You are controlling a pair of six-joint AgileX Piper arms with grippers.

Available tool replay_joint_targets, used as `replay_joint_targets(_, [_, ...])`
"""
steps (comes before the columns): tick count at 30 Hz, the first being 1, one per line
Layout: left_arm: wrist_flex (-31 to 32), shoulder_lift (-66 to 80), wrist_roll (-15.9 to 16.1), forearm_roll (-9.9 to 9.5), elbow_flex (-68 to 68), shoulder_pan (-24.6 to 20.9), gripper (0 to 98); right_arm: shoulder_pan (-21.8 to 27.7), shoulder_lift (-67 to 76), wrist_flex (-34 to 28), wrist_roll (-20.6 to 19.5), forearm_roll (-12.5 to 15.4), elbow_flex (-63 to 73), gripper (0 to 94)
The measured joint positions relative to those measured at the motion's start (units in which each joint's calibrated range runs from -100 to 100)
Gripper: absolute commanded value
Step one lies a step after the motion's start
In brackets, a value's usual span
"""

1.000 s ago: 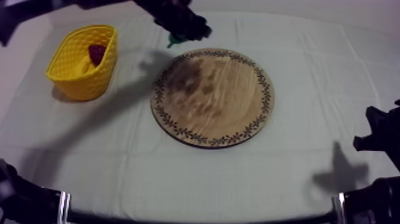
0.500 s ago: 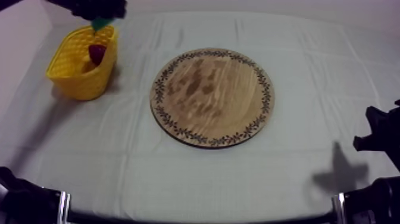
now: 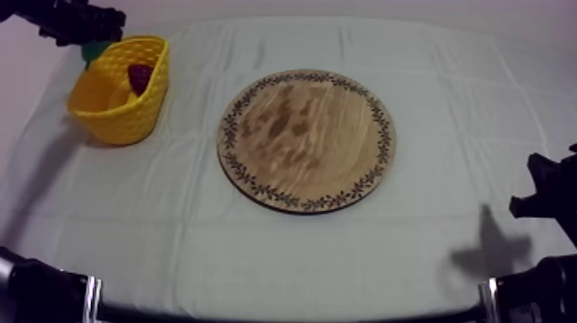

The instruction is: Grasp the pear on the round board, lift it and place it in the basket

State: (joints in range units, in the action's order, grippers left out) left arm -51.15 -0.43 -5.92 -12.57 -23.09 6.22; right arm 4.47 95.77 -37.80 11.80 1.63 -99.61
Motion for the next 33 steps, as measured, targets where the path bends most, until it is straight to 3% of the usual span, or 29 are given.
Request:
replay_joint_targets(28, [2.4,-9.8,-0.3,-0.41,-0.4,-1.3,44.8,0.0,0.0,0.0,0.0,0.0,0.0,0.5])
replay_joint_targets(31, [2.5,-9.8,-0.3,-0.41,-0.2,-1.3,51.3,0.0,0.0,0.0,0.0,0.0,0.0,0.5])
replay_joint_targets(33, [2.5,-9.8,-0.4,-0.43,-0.1,-1.3,68.3,0.0,0.0,0.0,0.0,0.0,0.0,0.5])
